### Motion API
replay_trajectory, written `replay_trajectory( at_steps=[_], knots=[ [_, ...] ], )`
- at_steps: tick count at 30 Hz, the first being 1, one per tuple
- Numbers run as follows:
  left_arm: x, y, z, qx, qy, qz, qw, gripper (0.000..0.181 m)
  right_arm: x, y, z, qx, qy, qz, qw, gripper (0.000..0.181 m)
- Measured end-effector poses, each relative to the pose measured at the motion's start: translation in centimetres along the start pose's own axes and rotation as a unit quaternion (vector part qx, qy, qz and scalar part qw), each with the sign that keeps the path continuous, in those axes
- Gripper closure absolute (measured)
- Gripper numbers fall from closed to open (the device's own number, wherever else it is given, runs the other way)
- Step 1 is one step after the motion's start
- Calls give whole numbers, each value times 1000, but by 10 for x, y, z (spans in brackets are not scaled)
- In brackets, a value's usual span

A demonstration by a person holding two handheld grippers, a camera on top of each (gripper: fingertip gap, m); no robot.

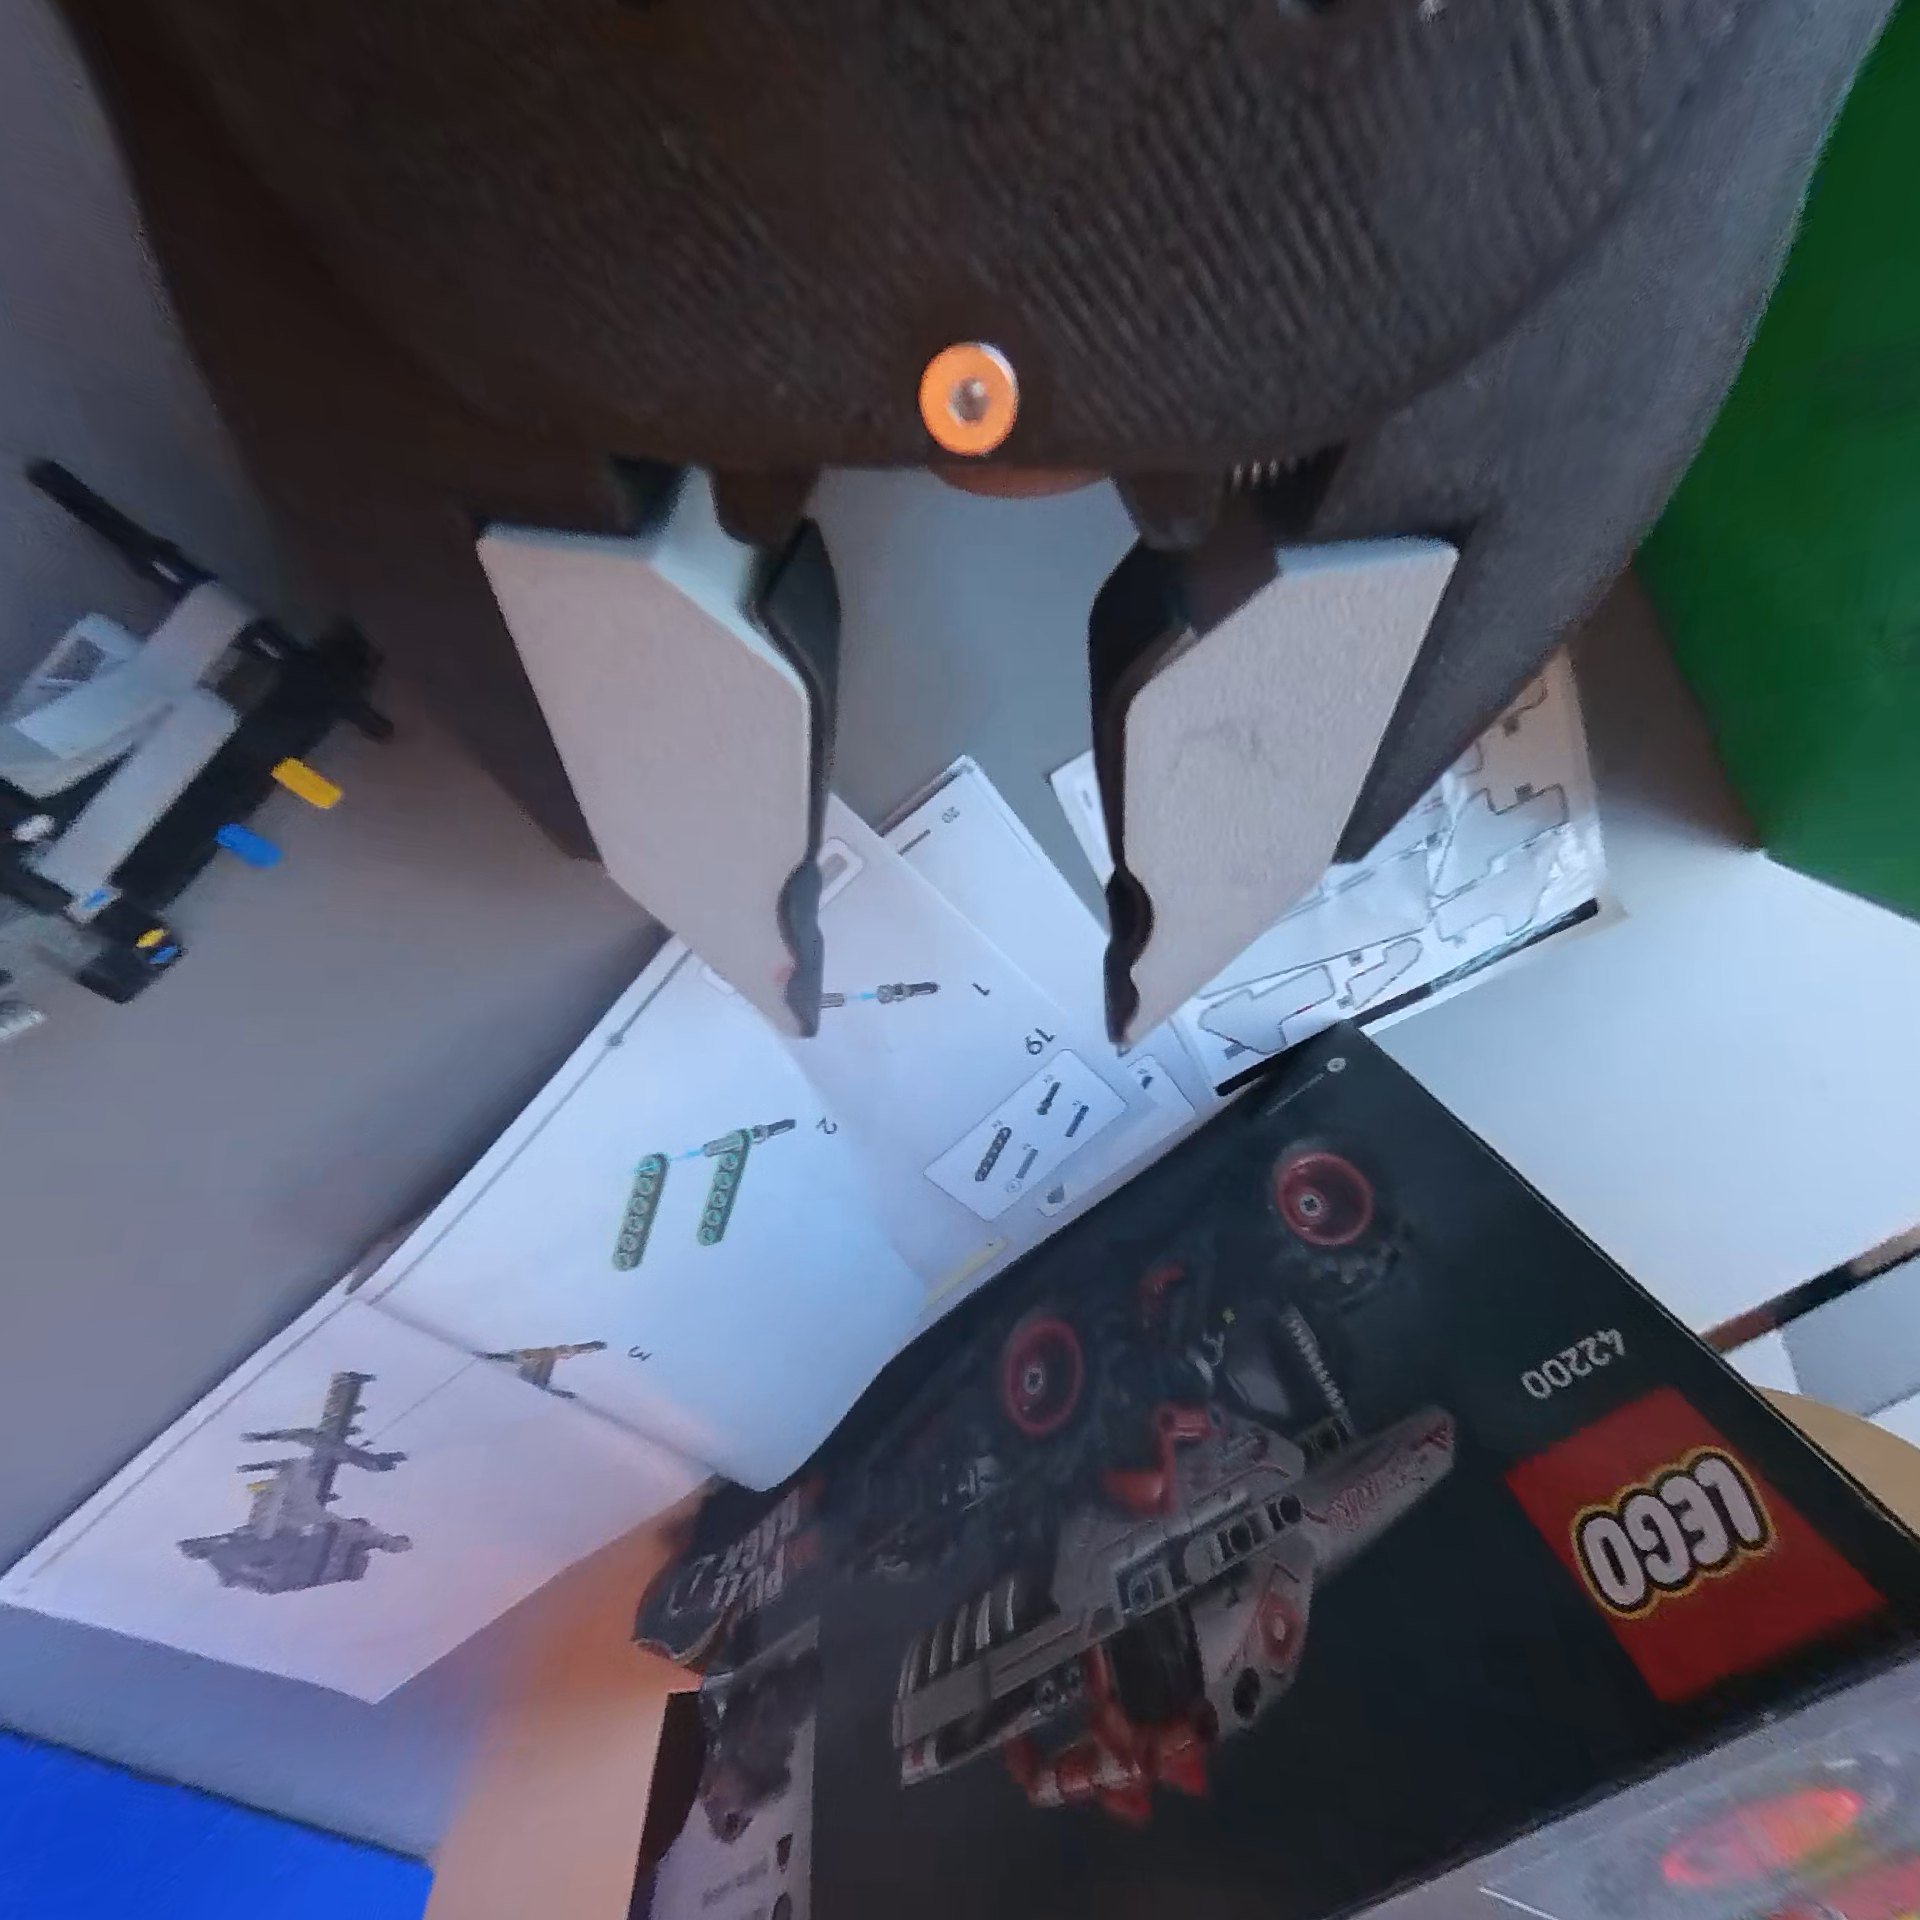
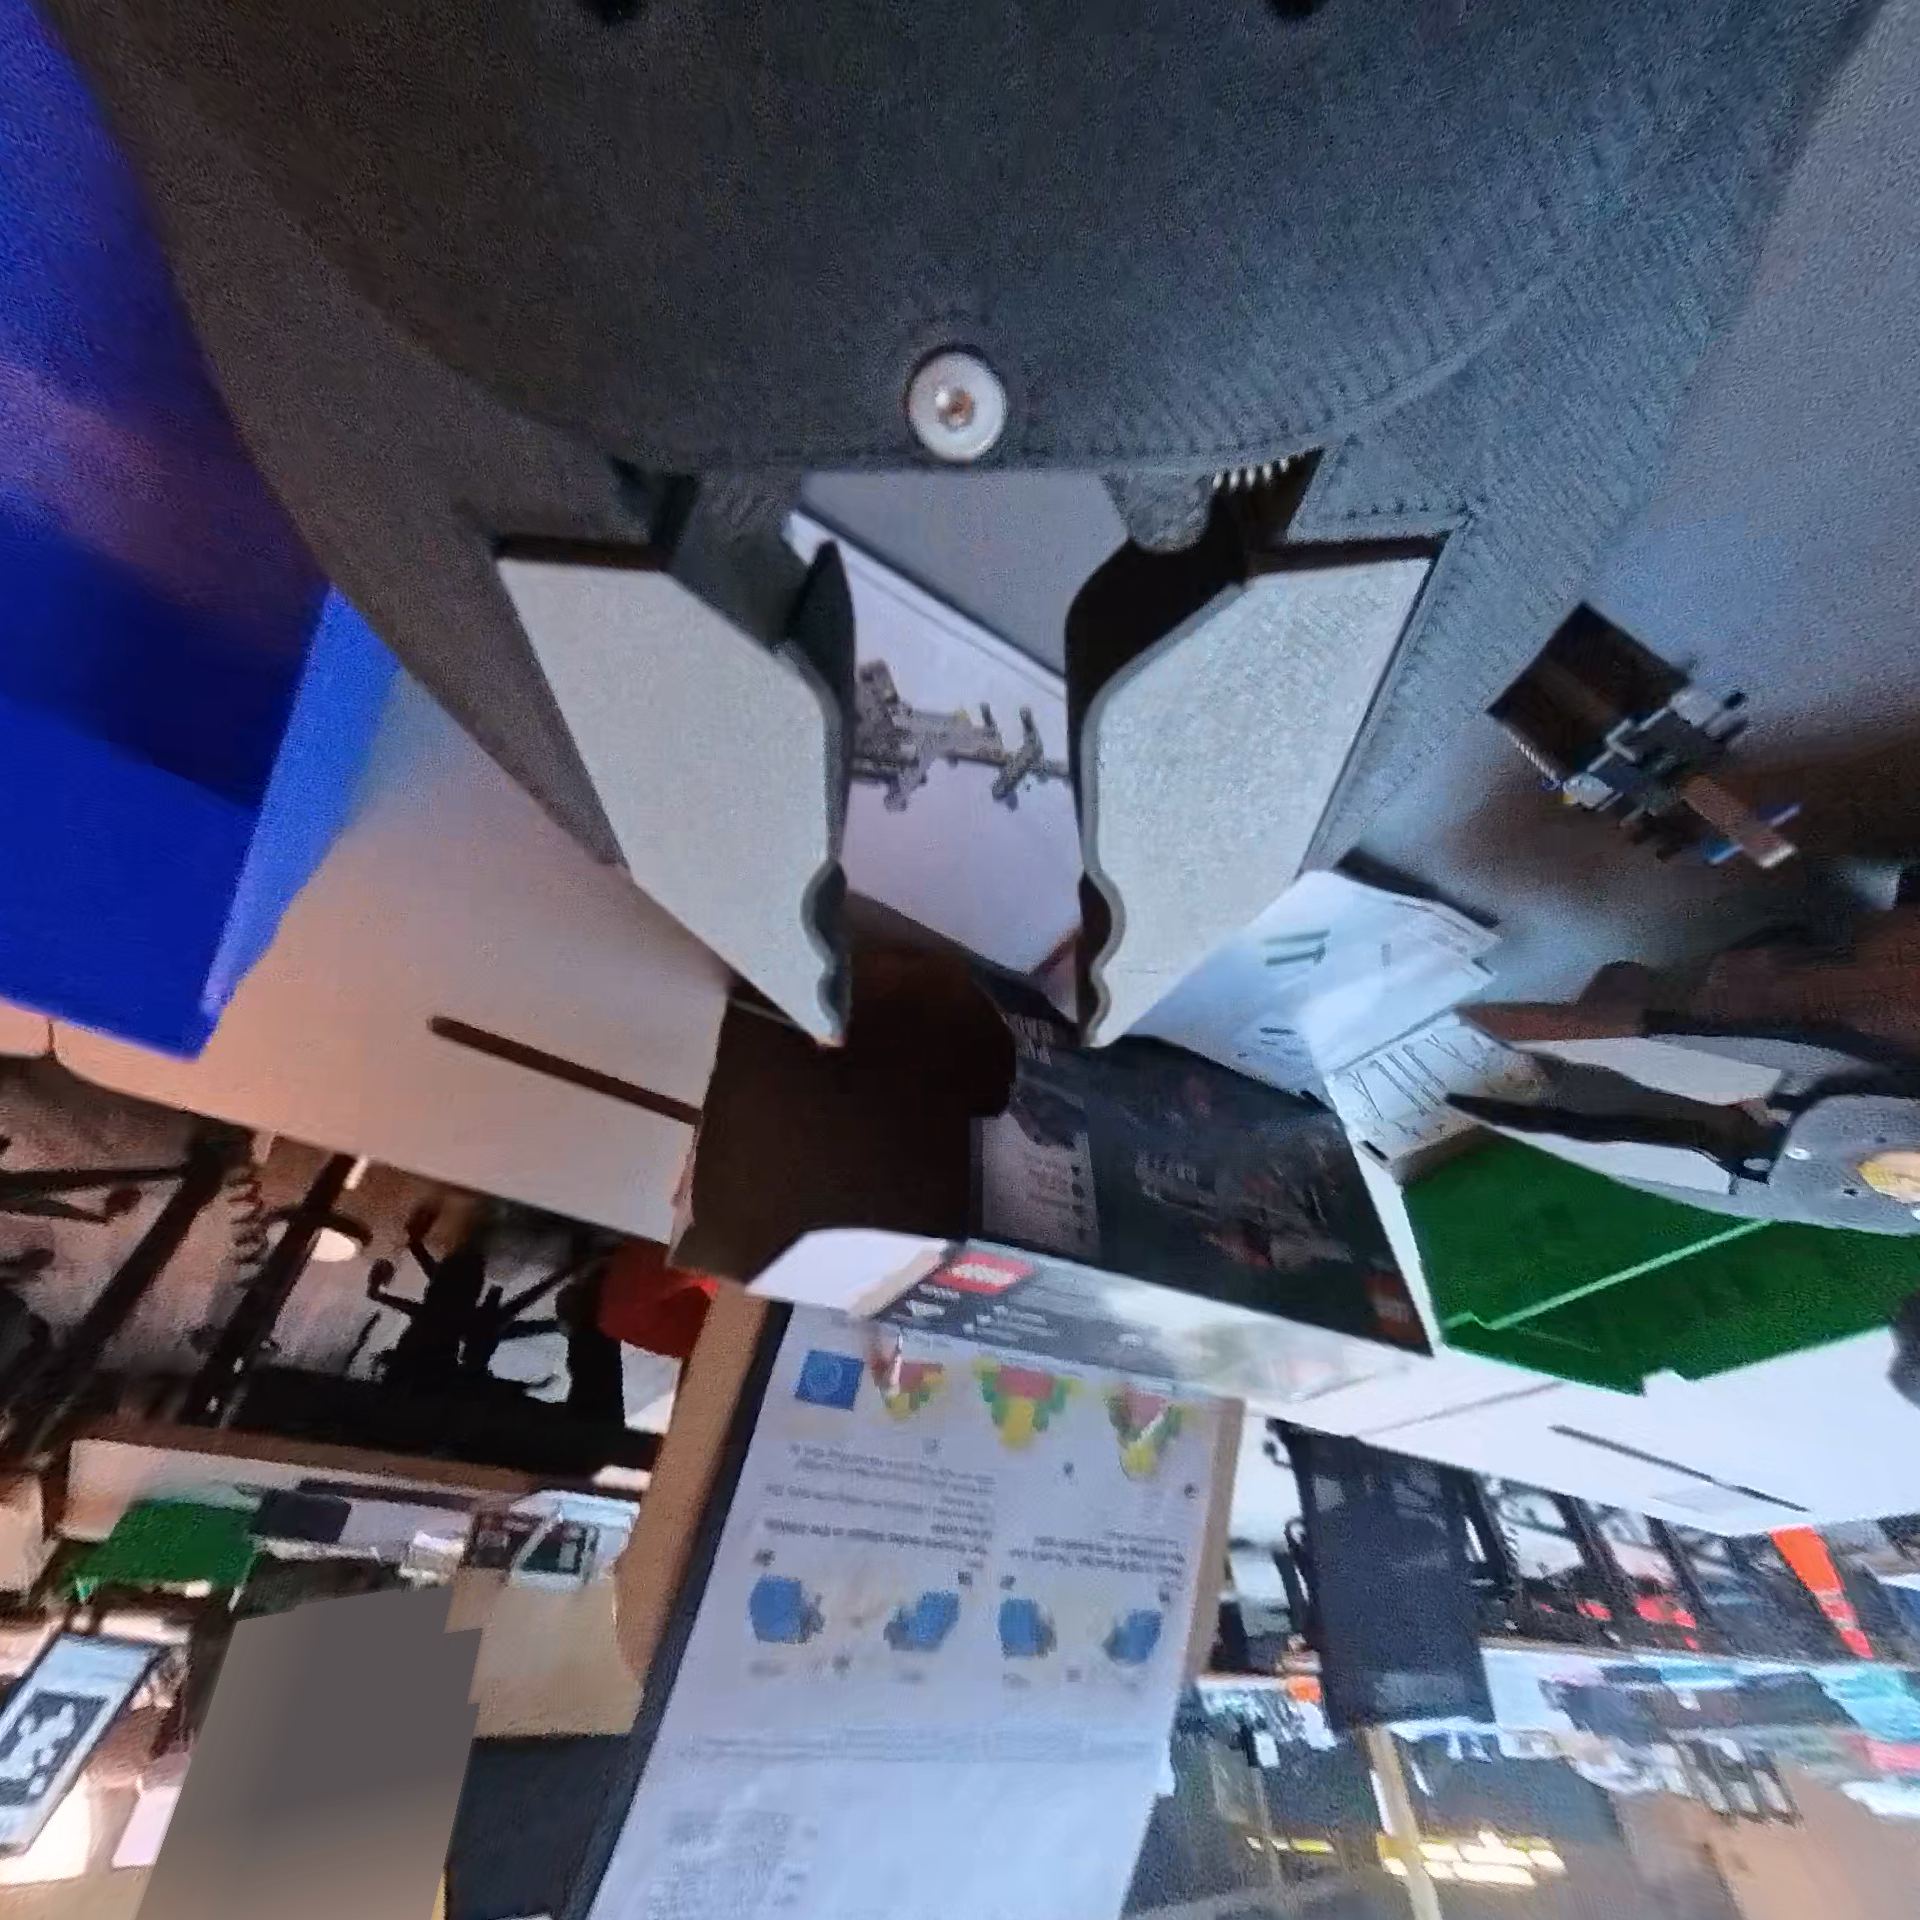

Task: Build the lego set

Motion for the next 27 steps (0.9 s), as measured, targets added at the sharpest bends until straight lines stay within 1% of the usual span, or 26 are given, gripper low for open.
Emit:
replay_trajectory(
  at_steps=[1, 3, 5, 7, 10, 12, 14, 16, 18, 19, 20, 21, 22, 23, 25, 26, 27],
  knots=[
    [-1, -2, -2, -4, 6, -3, 1000, 128, 0, -13, 1, -24, -5, -10, 1000, 140],
    [-1, -7, -9, -18, 0, -1, 1000, 129, 3, -41, -6, -82, -5, -38, 996, 130],
    [4, -11, -14, -29, -20, 2, 999, 129, 2, -63, -15, -130, 7, -68, 989, 121],
    [9, -14, -18, -39, -34, -5, 999, 129, 6, -80, -24, -168, 3, -89, 982, 117],
    [11, -18, -22, -58, -32, -17, 998, 127, 19, -108, -39, -238, -18, -110, 965, 115],
    [11, -21, -24, -69, -29, -24, 997, 127, 23, -121, -48, -267, -11, -127, 955, 115],
    [12, -23, -24, -73, -28, -28, 997, 128, 32, -131, -52, -287, -31, -132, 948, 116],
    [12, -23, -24, -74, -30, -30, 996, 128, 36, -136, -50, -301, -47, -131, 943, 119],
    [13, -25, -23, -77, -30, -33, 996, 128, 33, -138, -44, -320, -52, -120, 938, 121],
    [13, -25, -23, -78, -29, -36, 996, 128, 28, -138, -41, -331, -46, -94, 938, 122],
    [14, -25, -23, -78, -28, -39, 996, 128, 22, -138, -36, -347, -33, -50, 936, 128],
    [15, -25, -23, -79, -27, -43, 996, 129, 20, -137, -32, -363, -28, 4, 931, 129],
    [17, -26, -23, -79, -27, -48, 995, 129, 20, -136, -28, -379, -28, 64, 923, 134],
    [18, -26, -23, -80, -27, -52, 995, 129, 21, -134, -24, -396, -31, 127, 909, 138],
    [20, -26, -23, -82, -25, -60, 995, 129, 29, -126, -27, -411, -45, 247, 876, 148],
    [21, -26, -23, -83, -24, -63, 994, 129, 30, -127, -30, -424, -38, 292, 856, 142],
    [21, -26, -24, -83, -23, -65, 994, 129, 28, -130, -33, -445, -19, 327, 833, 140]
  ],
)
Point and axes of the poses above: each gripper's, where its closed fingertips meet, z back along the fingers, y out of its top, x = y × z across the jaws, the point moved 2 cm from there along z, back along the fingers, and after that the axes turned 11 degrees about -x, right-handed, at the moved point
